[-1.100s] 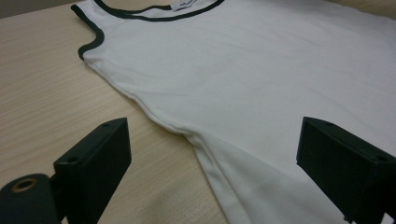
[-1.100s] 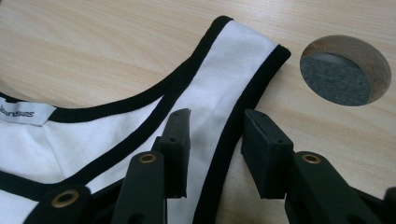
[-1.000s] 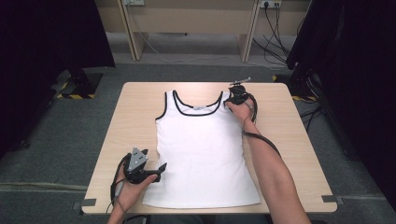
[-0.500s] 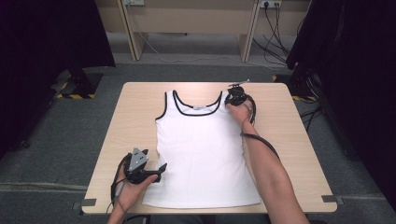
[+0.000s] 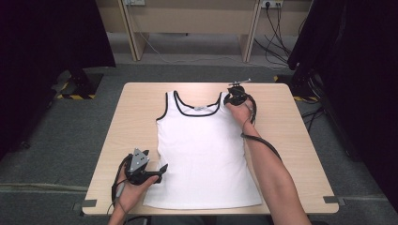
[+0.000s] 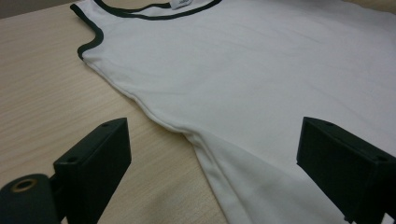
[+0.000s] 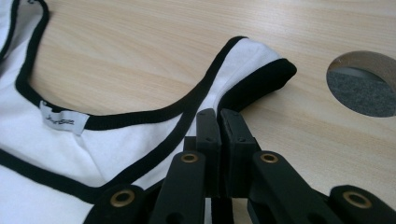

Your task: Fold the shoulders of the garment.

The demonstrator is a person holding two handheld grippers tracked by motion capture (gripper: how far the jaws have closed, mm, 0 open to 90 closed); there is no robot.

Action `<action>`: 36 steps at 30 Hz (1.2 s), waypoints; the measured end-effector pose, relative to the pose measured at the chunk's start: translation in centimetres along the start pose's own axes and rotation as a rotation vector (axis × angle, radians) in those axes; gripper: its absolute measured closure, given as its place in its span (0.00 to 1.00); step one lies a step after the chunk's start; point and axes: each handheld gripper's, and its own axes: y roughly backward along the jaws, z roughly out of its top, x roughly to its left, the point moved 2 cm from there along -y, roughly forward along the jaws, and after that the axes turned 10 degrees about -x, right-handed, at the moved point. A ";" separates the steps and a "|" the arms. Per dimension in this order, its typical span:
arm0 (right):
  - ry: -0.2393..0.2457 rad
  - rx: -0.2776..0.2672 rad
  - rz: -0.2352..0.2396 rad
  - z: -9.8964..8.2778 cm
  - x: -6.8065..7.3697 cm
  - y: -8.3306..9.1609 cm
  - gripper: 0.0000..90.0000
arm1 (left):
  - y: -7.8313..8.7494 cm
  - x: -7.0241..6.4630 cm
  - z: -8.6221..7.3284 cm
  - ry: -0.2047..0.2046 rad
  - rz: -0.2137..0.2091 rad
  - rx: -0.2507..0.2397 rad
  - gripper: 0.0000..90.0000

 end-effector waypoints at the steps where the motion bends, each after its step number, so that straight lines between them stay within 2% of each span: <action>1: -0.002 -0.004 0.007 0.0 0.1 0.2 0.97 | 0.0 0.0 0.0 -0.001 0.000 -0.001 0.10; 6: 0.003 -0.016 0.025 -0.2 0.5 0.9 0.97 | 0.0 0.0 0.0 -0.002 0.002 -0.003 0.10; 9: 0.048 -0.016 0.017 -0.4 1.0 1.3 0.97 | 0.0 -0.1 0.0 -0.003 0.002 -0.002 0.10; 12: 0.064 -0.027 0.026 -0.6 1.3 1.7 0.97 | 0.0 -0.1 0.0 -0.002 0.004 0.001 0.10; 22: 0.074 -0.049 0.065 -0.9 2.3 3.4 0.97 | 0.0 -0.1 0.0 -0.006 0.005 0.004 0.10; 36: 0.099 -0.054 0.090 -1.6 3.1 4.5 0.96 | 0.0 -0.2 0.0 -0.013 0.005 0.007 0.10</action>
